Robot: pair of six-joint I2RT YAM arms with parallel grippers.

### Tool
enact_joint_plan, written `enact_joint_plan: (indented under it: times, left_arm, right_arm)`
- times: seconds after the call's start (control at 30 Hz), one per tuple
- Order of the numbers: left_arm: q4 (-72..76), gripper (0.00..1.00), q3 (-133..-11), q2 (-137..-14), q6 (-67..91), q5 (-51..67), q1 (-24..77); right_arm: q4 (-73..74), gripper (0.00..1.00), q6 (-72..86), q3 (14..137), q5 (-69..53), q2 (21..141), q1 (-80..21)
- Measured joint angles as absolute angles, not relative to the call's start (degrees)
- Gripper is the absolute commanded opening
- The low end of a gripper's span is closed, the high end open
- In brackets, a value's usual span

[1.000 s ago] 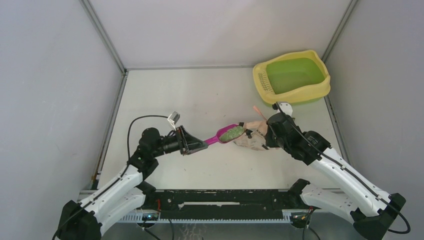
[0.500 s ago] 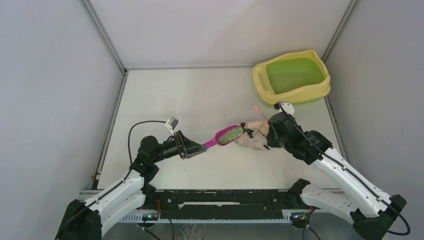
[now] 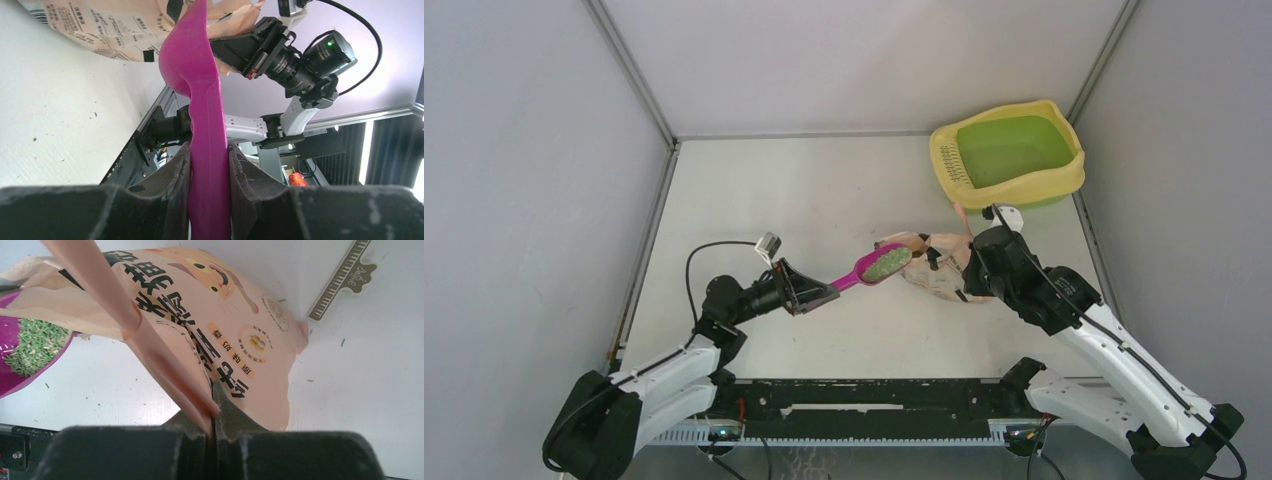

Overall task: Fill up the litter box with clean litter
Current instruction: 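Scoop the cat litter from the cat litter bag, then pour the cat litter into the litter box.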

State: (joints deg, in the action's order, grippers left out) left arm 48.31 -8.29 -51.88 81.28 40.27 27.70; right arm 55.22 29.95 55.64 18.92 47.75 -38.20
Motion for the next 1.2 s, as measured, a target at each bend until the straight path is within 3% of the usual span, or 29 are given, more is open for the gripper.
enact_joint_plan:
  times: [0.5,0.97,1.2]
  left_arm:
    - [58.11,0.03,-10.61,-56.8,88.53,40.73,27.24]
    - [57.19,0.03,-38.48,-79.77,88.6,42.26,26.5]
    - [56.23,0.03,-54.76,-95.96,88.62,43.99,26.46]
  right_arm:
    - [51.31,0.0,31.92,51.07,16.34,46.24,-37.17]
    - [55.37,0.0,37.91,47.42,14.35,35.48,-40.36]
    - [60.16,0.0,44.49,48.03,15.62,33.54,-51.03]
